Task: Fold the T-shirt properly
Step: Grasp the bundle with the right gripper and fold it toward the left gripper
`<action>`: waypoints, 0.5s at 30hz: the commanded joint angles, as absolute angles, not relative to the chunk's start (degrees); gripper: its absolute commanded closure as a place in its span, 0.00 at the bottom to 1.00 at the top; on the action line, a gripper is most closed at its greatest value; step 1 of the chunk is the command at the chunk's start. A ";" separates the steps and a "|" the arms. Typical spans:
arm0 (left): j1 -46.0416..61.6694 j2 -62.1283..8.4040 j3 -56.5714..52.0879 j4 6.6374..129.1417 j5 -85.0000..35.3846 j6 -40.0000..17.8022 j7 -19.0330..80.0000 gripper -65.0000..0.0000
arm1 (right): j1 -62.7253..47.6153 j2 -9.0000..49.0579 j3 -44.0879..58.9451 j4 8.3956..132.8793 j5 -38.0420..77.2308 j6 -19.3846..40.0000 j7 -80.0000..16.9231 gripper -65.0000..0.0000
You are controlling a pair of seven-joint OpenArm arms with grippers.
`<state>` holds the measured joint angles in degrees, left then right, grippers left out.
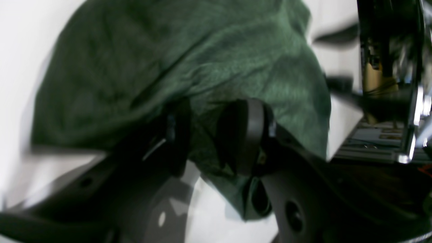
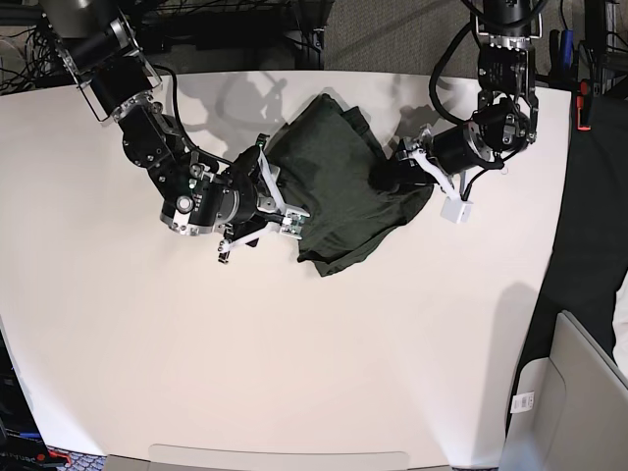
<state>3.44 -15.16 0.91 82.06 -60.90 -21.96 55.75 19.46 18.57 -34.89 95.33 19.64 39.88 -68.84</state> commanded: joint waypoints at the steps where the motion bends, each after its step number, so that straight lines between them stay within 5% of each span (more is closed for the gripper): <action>1: 2.07 -16.66 1.63 81.63 -59.91 -21.05 54.99 0.68 | 20.26 19.30 -34.51 97.36 20.26 40.00 -68.44 0.56; 15: -9.01 -17.71 7.08 79.60 -59.91 -20.97 51.38 0.68 | 17.89 21.58 -25.89 104.04 33.63 40.00 -71.25 0.56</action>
<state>-7.92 -17.21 7.25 78.43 -58.72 -20.58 52.40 16.64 21.28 -26.39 102.80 32.86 39.88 -72.05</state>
